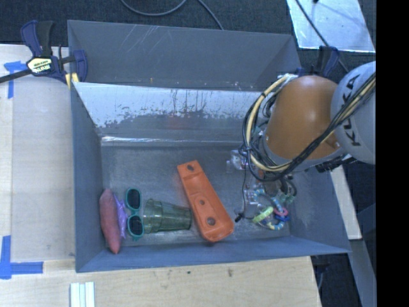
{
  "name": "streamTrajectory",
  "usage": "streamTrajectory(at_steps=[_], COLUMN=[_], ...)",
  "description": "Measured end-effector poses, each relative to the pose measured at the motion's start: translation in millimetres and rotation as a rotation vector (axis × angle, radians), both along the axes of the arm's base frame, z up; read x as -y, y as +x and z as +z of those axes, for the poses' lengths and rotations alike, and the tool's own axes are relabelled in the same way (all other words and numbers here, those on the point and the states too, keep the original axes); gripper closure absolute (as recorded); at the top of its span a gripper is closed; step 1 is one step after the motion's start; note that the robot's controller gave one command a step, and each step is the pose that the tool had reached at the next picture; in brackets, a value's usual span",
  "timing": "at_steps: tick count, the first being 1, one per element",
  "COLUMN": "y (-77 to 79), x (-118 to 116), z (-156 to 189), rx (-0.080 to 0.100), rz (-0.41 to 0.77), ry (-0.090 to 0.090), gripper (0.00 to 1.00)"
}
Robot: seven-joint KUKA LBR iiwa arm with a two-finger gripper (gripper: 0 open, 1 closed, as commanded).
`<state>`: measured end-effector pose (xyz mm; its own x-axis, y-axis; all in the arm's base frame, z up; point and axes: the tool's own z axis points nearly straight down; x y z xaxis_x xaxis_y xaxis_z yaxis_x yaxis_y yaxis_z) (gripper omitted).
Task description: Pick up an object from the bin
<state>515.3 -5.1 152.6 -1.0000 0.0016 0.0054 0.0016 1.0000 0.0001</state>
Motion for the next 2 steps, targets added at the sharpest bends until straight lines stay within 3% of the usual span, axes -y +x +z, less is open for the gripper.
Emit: streamTrajectory(at_steps=[1,2], y=[1.8,-11.0], x=[0,-9], z=[4,27], rx=[0.008,0.004], rz=[0.0,0.021], ry=[0.0,0.0], gripper=[0.0,0.0])
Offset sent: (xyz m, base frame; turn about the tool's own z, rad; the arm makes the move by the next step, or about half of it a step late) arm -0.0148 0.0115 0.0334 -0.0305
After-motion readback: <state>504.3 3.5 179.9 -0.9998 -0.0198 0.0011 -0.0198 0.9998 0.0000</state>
